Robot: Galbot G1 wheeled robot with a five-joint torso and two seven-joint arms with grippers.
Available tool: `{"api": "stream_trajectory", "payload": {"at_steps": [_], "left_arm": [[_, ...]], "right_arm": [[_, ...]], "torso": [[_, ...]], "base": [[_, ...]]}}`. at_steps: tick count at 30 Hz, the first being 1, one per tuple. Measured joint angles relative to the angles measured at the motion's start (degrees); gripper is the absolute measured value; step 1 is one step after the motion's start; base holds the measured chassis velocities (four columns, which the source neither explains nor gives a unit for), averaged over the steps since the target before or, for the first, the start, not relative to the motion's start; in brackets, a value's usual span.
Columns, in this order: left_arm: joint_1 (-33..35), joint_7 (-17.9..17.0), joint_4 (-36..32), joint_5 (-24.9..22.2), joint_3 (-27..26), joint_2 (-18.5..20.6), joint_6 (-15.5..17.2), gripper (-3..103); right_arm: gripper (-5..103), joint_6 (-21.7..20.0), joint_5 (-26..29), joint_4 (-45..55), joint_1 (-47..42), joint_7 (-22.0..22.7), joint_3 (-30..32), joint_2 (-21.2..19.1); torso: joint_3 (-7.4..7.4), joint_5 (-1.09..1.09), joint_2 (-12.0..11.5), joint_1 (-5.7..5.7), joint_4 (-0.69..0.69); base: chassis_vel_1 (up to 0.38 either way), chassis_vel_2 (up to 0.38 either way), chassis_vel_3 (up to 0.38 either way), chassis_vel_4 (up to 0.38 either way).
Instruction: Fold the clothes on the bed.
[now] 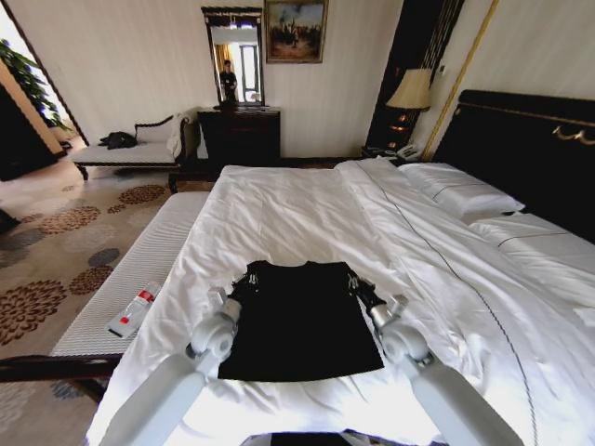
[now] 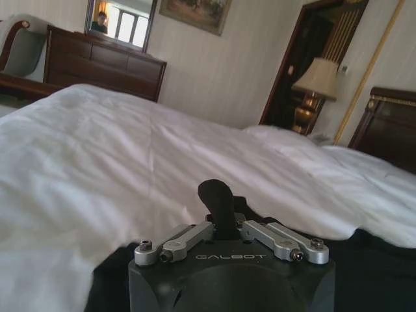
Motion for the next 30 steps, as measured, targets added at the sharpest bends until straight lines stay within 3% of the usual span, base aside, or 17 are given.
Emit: {"api": "stream_trajectory", "payload": {"at_steps": [5,16,25,30], "left_arm": [[6.13,0.0,-2.83,1.86,-0.87,1.72,-0.08,2],[18.14,-0.2,-6.26,8.11,-1.1,1.24,-0.11,2],[22.24,-1.44,-9.95,9.32,-3.69,2.29,0.12,2],[24.47,-1.69,-10.41,11.64,-3.42,0.97,0.01,2]], "right_arm": [[1,0.86,-1.25,1.57,-4.81,-0.77,2.01,-0.43],[1,2.52,-4.44,4.87,-13.95,-1.93,4.78,-0.32],[1,4.4,-6.29,5.23,-18.91,-2.57,5.22,1.83],[1,5.14,-7.39,4.87,-21.12,-2.87,5.99,3.12]], "torso": [[0.0,0.0,0.0,-0.01,0.02],[0.0,0.0,0.0,-0.01,0.02],[0.0,0.01,0.0,0.0,0.01],[0.0,0.0,0.0,0.0,0.01]], "base": [[0.0,0.0,0.0,0.0],[0.0,0.0,0.0,0.0],[0.0,0.0,0.0,0.0],[0.0,0.0,0.0,0.0]]}}
